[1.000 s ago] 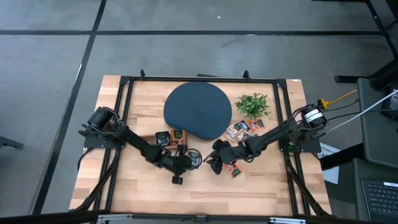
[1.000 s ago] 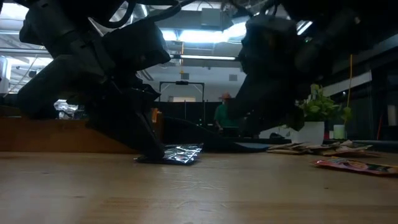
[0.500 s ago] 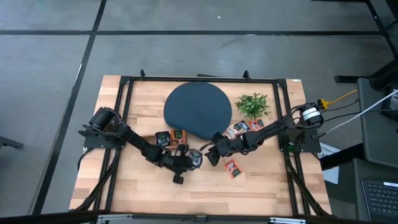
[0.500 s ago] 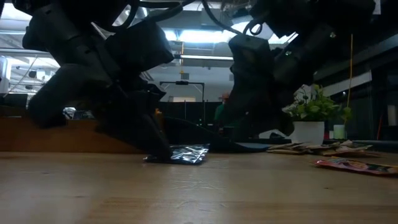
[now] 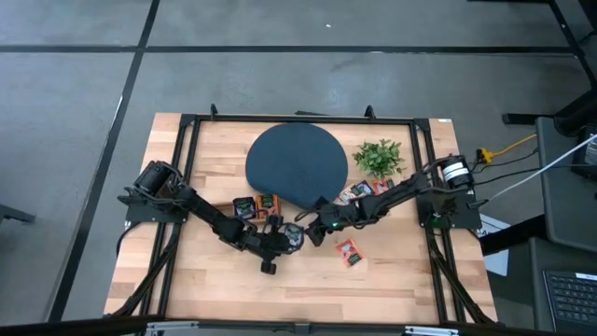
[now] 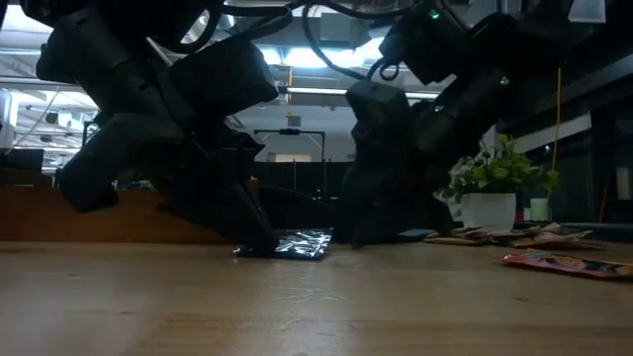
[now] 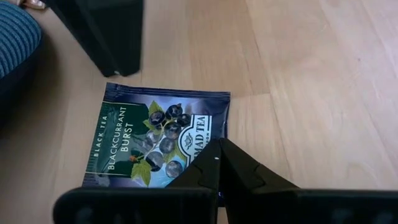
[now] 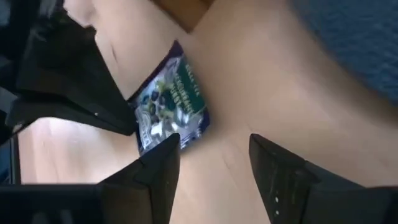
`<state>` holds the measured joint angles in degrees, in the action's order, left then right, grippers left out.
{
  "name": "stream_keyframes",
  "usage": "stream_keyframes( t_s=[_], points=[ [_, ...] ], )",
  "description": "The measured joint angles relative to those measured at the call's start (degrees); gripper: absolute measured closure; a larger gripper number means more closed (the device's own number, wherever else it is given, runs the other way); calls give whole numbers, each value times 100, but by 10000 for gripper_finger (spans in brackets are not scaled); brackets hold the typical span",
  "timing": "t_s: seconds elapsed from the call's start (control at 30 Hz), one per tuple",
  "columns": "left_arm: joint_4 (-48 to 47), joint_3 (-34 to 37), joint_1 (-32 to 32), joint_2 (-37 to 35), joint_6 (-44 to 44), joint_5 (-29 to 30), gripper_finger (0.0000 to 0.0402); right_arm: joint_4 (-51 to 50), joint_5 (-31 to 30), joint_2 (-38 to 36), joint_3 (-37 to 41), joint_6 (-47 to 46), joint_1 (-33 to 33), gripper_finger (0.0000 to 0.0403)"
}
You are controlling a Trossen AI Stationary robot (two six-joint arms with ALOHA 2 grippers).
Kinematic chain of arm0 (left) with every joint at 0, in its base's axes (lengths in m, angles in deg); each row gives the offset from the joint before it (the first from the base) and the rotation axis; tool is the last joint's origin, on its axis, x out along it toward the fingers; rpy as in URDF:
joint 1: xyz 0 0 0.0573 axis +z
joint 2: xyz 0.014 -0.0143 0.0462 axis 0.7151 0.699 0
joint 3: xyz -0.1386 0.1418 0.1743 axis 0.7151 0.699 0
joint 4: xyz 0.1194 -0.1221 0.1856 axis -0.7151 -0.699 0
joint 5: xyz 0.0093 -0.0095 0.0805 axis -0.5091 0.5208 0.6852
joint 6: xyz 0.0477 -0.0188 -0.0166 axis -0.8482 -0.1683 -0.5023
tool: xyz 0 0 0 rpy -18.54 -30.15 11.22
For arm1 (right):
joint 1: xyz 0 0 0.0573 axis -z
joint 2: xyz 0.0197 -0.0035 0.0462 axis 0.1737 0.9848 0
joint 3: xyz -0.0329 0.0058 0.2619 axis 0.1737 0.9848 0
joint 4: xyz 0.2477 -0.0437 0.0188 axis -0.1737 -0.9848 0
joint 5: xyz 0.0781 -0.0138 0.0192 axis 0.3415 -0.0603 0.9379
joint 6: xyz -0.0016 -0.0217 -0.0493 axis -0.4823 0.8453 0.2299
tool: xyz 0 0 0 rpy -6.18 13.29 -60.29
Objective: Pick & Place Tea
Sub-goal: Put the blue tea bag into the middle section of the wooden organizer
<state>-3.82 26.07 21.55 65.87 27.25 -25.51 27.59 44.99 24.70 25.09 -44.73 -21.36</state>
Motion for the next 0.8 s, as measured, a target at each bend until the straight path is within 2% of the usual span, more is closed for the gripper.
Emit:
stream_keyframes(
  t_s=[0.2,0.5,0.63,0.8],
  points=[
    [15,0,20,-2,0,24,400,52,68,304,-345,225,-7,226],
    [27,-2,22,-2,17,53,400,40,63,368,-544,614,-5,252],
    [28,-2,22,-4,137,50,398,19,61,368,-544,648,-7,294],
    [53,-3,22,-4,216,46,390,13,57,368,-544,799,-17,382]
  ],
)
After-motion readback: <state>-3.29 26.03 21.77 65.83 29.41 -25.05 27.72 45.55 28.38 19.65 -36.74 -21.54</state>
